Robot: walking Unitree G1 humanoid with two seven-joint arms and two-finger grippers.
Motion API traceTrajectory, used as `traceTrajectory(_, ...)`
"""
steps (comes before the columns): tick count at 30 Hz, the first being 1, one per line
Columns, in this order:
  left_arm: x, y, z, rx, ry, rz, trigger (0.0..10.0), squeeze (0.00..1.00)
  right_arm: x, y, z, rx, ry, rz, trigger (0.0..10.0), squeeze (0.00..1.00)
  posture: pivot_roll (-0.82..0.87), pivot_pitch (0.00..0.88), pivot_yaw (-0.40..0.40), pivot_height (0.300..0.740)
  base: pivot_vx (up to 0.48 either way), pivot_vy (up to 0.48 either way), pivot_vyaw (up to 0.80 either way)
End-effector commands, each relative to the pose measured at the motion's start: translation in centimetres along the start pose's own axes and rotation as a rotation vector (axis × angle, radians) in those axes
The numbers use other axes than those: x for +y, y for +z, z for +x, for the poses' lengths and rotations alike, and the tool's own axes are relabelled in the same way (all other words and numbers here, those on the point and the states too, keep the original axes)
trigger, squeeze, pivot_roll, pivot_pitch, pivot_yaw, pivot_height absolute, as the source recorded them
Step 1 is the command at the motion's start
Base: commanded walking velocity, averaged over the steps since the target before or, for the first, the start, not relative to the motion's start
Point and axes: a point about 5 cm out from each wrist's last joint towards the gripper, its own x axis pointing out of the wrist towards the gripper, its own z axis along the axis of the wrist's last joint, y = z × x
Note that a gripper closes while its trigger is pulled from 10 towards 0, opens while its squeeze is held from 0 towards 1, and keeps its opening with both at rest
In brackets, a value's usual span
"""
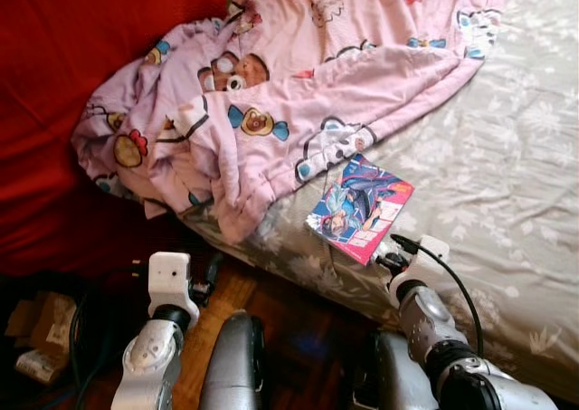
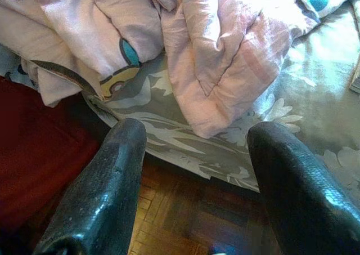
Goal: Clean up the room
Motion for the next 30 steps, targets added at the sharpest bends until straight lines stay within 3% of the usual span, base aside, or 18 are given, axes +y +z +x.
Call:
traceTrajectory(1,0.8,-1.6,-0.7,0.06,0.033,-0.005,10.0,0.0,-0.9,-0.9,-0.5,-0.01,-0.007,-0.016,0.0,0.0,0.15,0.269,0.034,0.636,0.0,0.0,0.0)
traceTrajectory(4,1.1,-2.4,-0.7,0.074,0.05,-0.022,10.0,0.0,-1.9,-0.5,-1.1,-0.105,0.002,-0.031,0.0,0.0,0.12,0.25,0.031,0.636,0.0,0.0,0.0)
traceTrajectory(10,1.2,-3.3,-0.8,0.083,0.062,-0.038,10.0,0.0,-4.0,-0.9,-2.6,-0.183,-0.01,-0.101,0.0,0.0,0.08,0.224,0.021,0.636,0.0,0.0,0.0)
traceTrajectory(20,1.4,-4.0,-0.9,0.081,0.093,-0.066,10.0,0.0,-3.3,-0.2,-3.8,-0.272,0.058,-0.172,0.0,0.0,0.05,0.2,0.0,0.636,0.0,0.0,0.0)
traceTrajectory(21,1.5,-4.2,-1.1,0.082,0.101,-0.072,10.0,0.0,-3.0,-0.2,-3.9,-0.273,0.083,-0.198,4.0,0.0,0.04,0.198,-0.004,0.636,0.0,0.0,0.0)
traceTrajectory(22,1.5,-4.2,-1.1,0.083,0.105,-0.075,10.0,0.0,-2.8,-0.3,-4.0,-0.271,0.095,-0.211,4.0,0.0,0.04,0.197,-0.005,0.636,0.0,0.0,0.0)
traceTrajectory(23,1.5,-4.4,-1.3,0.087,0.113,-0.08,10.0,0.0,-2.8,-0.4,-4.0,-0.265,0.099,-0.225,10.0,0.0,0.04,0.194,-0.011,0.636,0.0,0.0,0.0)
traceTrajectory(30,1.4,-5.5,-1.7,0.115,0.137,-0.114,10.0,0.0,-2.6,-1.2,-4.1,-0.212,0.117,-0.207,10.0,0.0,0.04,0.18,-0.017,0.641,0.0,0.0,0.0)
